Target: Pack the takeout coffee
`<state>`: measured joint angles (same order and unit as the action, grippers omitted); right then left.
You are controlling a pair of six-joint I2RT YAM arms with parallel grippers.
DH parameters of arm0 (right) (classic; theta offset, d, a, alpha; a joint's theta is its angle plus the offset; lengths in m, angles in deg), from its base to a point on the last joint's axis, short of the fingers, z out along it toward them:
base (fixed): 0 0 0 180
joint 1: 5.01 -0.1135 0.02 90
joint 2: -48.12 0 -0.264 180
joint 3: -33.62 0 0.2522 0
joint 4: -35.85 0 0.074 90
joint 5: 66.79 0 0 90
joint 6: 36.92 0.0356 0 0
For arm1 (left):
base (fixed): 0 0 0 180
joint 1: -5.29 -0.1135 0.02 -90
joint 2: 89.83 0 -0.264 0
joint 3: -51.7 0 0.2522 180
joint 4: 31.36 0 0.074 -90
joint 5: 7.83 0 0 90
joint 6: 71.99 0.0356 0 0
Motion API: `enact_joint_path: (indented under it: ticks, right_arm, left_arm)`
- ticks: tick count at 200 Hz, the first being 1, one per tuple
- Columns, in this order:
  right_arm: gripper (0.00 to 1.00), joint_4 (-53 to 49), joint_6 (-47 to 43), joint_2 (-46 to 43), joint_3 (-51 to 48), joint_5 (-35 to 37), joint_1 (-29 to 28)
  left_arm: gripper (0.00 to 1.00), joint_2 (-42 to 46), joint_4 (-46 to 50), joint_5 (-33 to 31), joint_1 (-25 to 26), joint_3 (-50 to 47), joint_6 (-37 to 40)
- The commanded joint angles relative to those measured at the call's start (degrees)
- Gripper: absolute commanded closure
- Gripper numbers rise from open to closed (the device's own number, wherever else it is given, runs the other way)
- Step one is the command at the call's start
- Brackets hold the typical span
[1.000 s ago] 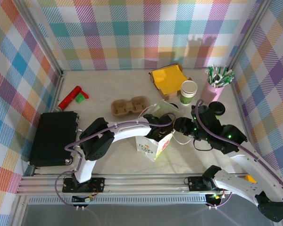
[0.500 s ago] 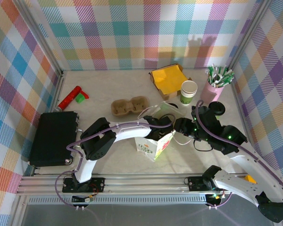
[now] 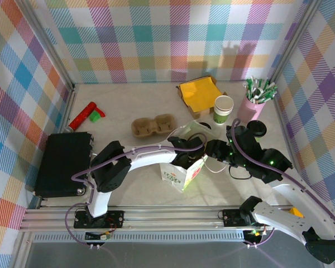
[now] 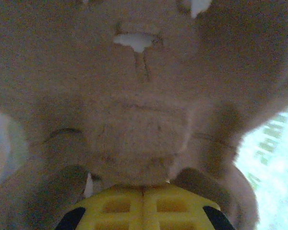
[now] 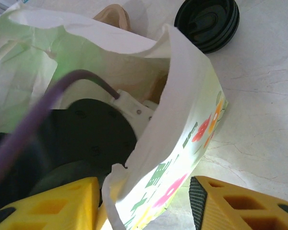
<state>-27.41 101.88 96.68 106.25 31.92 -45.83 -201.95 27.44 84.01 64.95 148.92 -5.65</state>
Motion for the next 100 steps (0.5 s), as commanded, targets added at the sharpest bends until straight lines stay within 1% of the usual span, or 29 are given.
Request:
enact_joint_path:
  ticks: [1,69,100]
  right_arm:
    - [0.46,0.0,-1.0,0.0,-0.6,0.1,0.3]
    - [0.46,-0.3,-1.4,0.2,-0.5,0.3,0.3]
    - [0.46,-0.6,-1.7,0.3,-0.3,0.3,0.3]
  left_arm:
    - [1.00,4.4,1.7,-2.1,0.3,2.0,-2.3]
    - [1.00,6.2,3.6,-3.3,0.3,7.0,-3.2]
    - [0.99,8.3,2.6,-1.8,0.2,7.8,-3.2]
